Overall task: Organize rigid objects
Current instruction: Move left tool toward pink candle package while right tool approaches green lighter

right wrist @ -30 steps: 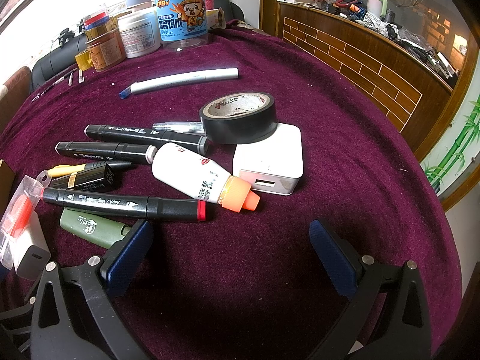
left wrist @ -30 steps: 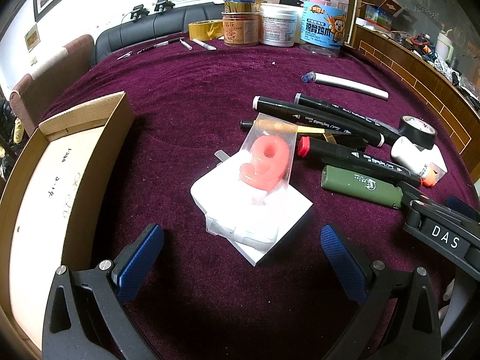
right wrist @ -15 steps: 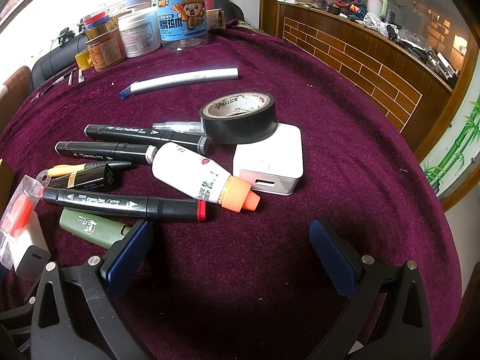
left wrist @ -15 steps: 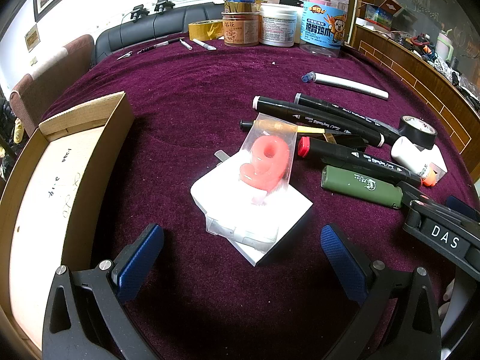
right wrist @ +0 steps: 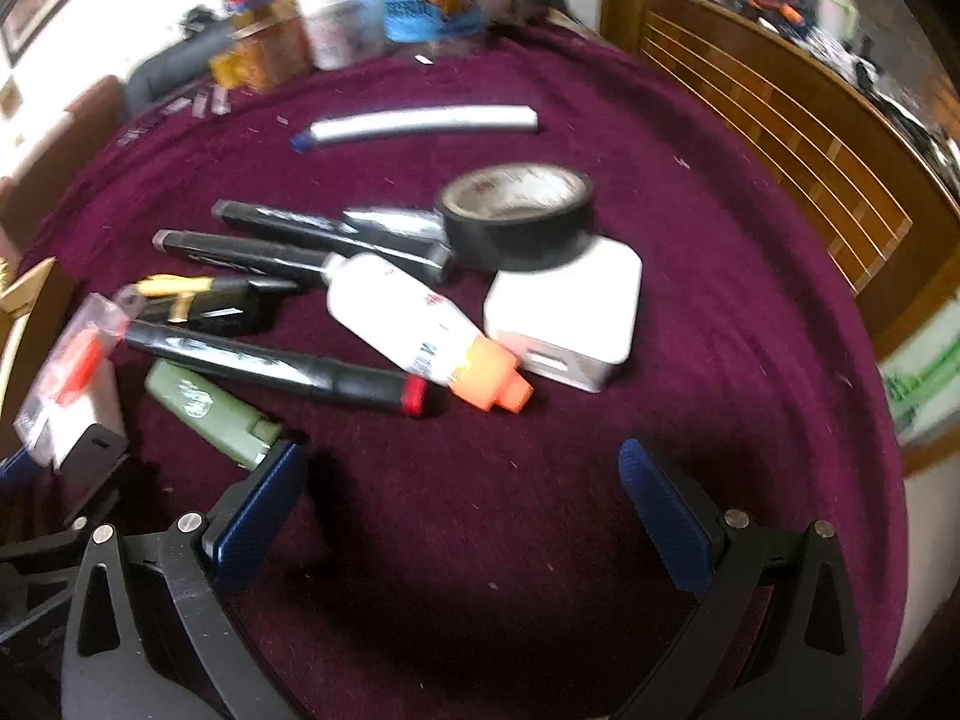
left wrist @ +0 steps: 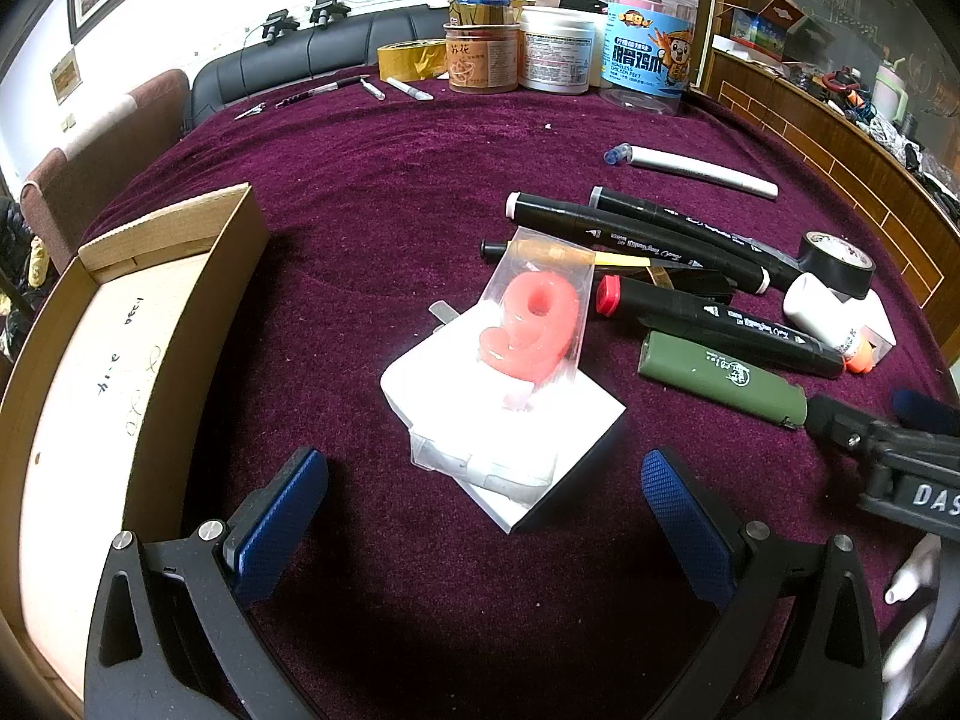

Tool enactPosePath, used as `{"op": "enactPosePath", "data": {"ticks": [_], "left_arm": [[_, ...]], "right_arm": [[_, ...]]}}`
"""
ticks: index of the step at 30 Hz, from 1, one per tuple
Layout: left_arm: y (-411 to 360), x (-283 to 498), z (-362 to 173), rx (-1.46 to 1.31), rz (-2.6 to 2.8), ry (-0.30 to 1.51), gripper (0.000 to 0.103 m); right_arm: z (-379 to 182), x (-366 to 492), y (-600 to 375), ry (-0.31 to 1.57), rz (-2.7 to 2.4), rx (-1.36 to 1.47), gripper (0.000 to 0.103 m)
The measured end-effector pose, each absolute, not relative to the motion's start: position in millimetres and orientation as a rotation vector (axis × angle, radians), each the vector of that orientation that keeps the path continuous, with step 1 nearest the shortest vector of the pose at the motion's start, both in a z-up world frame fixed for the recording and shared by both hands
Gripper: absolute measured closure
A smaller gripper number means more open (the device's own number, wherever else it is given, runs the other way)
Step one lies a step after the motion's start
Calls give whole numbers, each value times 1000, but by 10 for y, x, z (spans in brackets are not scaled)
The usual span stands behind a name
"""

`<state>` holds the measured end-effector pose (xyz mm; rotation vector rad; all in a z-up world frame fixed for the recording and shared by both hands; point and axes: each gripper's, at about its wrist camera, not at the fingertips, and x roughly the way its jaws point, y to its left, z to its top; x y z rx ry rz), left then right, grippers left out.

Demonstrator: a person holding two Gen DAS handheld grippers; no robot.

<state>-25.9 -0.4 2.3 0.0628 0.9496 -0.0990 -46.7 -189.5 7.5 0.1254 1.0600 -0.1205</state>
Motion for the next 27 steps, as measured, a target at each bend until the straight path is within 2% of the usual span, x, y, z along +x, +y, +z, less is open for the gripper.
{"op": "enactPosePath", "data": {"ticks": [9, 21, 23, 24, 25, 27], "left_arm": [[52, -237, 34, 72, -133, 1020, 1], [31, -284, 11, 82, -117, 998, 1], [38, -287, 13, 77, -119, 998, 1], [40, -287, 13, 74, -120, 998, 1], [43, -286, 13, 72, -121, 998, 1], [42, -285, 12, 72, -120, 997, 1]], "right_arm": [[66, -440, -1853, 1018, -201, 138, 0], [57, -384, -1839, 1017, -209, 132, 0], [89, -391, -1854, 1032, -218, 146, 7], [150, -430, -1862, 1021, -220, 160, 20], [301, -527, -1867, 978, -200, 182, 24], [595, -737, -1849, 864, -194, 176, 24]]}}
